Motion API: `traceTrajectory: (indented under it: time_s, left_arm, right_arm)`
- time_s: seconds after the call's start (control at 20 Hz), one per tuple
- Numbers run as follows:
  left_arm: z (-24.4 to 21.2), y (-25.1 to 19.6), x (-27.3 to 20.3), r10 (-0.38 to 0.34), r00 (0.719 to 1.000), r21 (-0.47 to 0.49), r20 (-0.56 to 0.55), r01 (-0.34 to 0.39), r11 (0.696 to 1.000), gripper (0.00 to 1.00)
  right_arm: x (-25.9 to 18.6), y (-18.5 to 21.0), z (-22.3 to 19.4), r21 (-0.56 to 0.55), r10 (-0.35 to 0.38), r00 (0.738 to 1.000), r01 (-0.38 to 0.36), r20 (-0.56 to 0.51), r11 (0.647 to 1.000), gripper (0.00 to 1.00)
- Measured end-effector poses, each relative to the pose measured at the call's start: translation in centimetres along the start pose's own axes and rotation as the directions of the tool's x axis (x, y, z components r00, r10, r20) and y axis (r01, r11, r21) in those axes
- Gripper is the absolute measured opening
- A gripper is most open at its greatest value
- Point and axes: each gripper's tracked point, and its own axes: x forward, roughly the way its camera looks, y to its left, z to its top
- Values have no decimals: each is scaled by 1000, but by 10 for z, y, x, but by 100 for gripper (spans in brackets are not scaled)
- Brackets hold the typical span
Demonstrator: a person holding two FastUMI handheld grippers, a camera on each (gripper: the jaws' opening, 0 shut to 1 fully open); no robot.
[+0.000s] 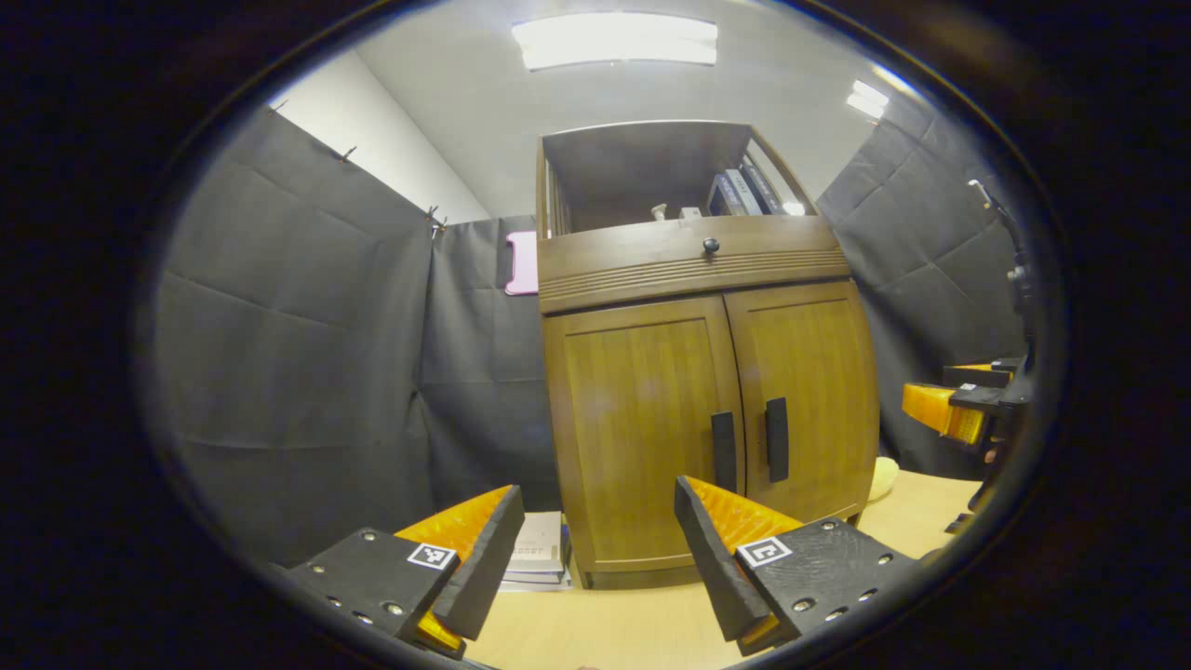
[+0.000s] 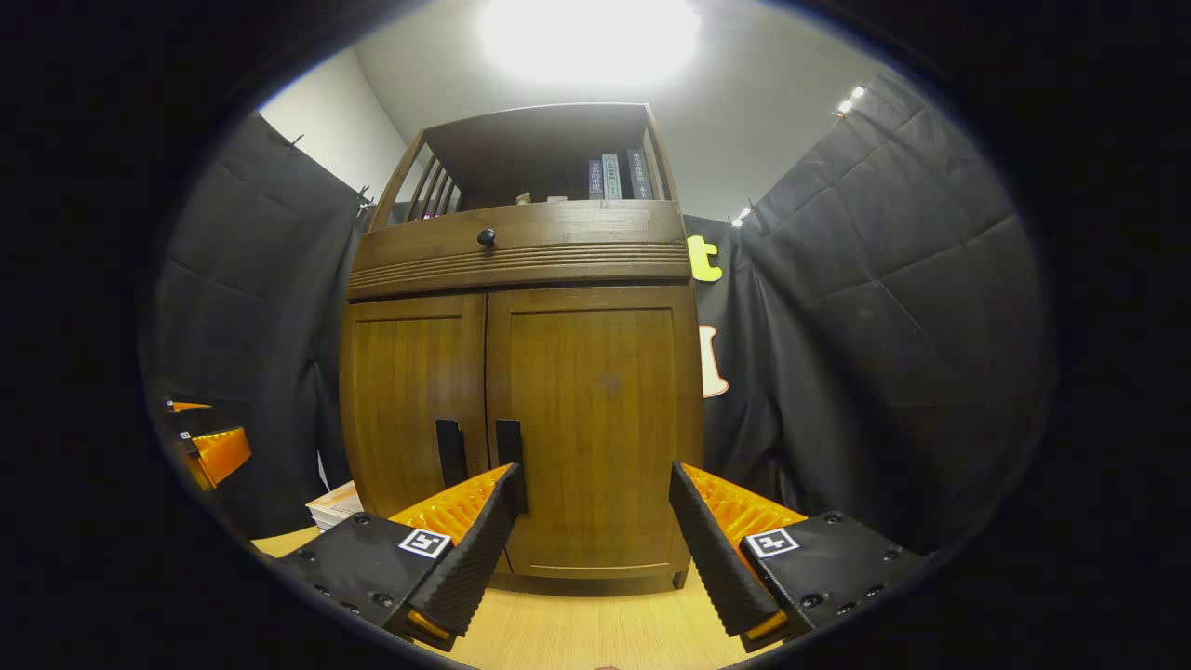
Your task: Open the right door of the double-door shoe cabinet with the right hand, and open the left door with the left hand.
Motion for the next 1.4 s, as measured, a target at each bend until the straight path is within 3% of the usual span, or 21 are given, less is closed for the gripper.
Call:
traceTrajectory:
  time_s: [0.6, 1.4]
  left_arm:
    - [-4, 34, -13, 71, 997, 15, -11, -71, 997, 95]
    - [-4, 44, -11, 139, 990, 29, -31, -138, 990, 95]
  right_arm:
    - [62, 31, -3, 30, 51, 999, -51, -13, 998, 99]
    - [150, 81, -57, 62, 113, 982, -105, -151, 993, 96]
